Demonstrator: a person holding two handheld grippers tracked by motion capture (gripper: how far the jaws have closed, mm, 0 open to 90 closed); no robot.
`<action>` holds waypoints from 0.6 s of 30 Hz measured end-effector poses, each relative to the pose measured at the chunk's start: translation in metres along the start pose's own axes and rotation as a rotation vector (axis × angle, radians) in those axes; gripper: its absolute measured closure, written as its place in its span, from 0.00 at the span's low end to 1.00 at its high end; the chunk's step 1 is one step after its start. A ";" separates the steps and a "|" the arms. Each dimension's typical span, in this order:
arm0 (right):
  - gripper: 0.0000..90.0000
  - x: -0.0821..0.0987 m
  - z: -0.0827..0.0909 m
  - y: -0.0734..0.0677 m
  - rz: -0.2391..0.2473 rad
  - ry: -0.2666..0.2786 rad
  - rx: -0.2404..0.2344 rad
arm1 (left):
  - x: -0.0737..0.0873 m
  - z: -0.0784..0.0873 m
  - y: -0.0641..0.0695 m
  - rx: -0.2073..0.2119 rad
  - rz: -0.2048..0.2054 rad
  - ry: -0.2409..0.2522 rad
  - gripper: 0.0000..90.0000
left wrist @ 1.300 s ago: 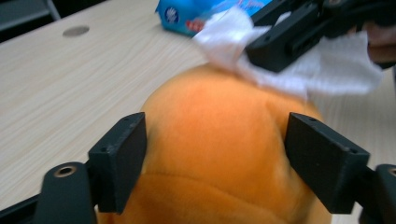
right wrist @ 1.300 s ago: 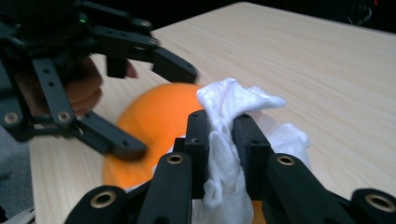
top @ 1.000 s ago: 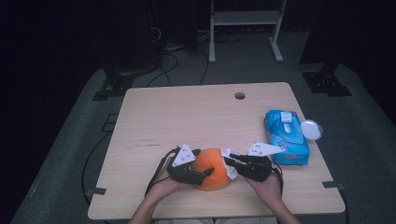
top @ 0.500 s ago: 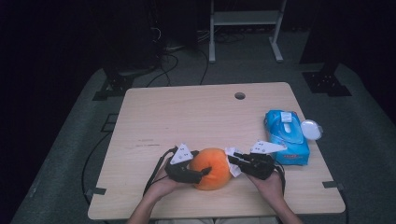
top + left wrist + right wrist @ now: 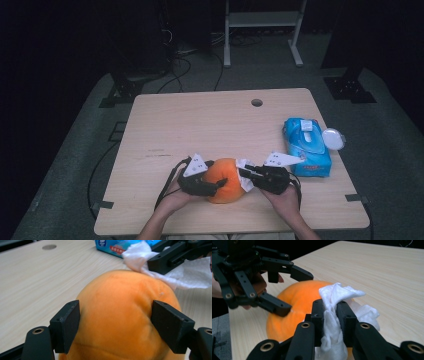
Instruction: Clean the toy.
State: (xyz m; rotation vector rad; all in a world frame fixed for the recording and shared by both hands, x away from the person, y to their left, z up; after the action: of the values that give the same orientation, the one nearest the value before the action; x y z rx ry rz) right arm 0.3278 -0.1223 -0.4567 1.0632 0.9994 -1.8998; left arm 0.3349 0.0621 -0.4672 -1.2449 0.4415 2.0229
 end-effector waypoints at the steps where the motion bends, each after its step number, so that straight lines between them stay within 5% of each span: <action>1: 0.85 0.002 0.000 0.002 0.001 -0.010 0.011 | 0.001 0.000 -0.002 -0.004 0.003 -0.005 0.27; 5: 0.85 0.004 0.001 0.008 -0.026 -0.015 0.027 | 0.003 -0.001 -0.004 -0.006 0.018 -0.008 0.27; 10: 0.85 -0.005 -0.003 -0.008 0.028 -0.011 -0.008 | 0.003 -0.001 -0.004 -0.006 0.025 -0.008 0.27; 16: 0.85 0.004 0.003 0.012 -0.037 -0.016 0.036 | 0.003 -0.002 -0.003 -0.008 0.024 -0.008 0.28; 18: 0.85 0.001 0.002 0.008 -0.020 -0.013 0.035 | 0.003 -0.002 -0.003 -0.004 0.025 -0.010 0.28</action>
State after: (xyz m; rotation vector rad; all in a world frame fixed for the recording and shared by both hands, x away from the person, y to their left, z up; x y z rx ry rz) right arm 0.3331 -0.1281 -0.4592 1.0630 0.9763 -1.9447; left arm 0.3371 0.0639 -0.4704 -1.2369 0.4507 2.0515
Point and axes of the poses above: each handheld gripper's, and its own axes: z roughly backward along the jaws, x roughly out of its underside, y roughly to its right, the point moved 6 cm from there along -z, roughly forward along the jaws, and after that the axes turned 12 degrees about -x, right-handed, at the moved point
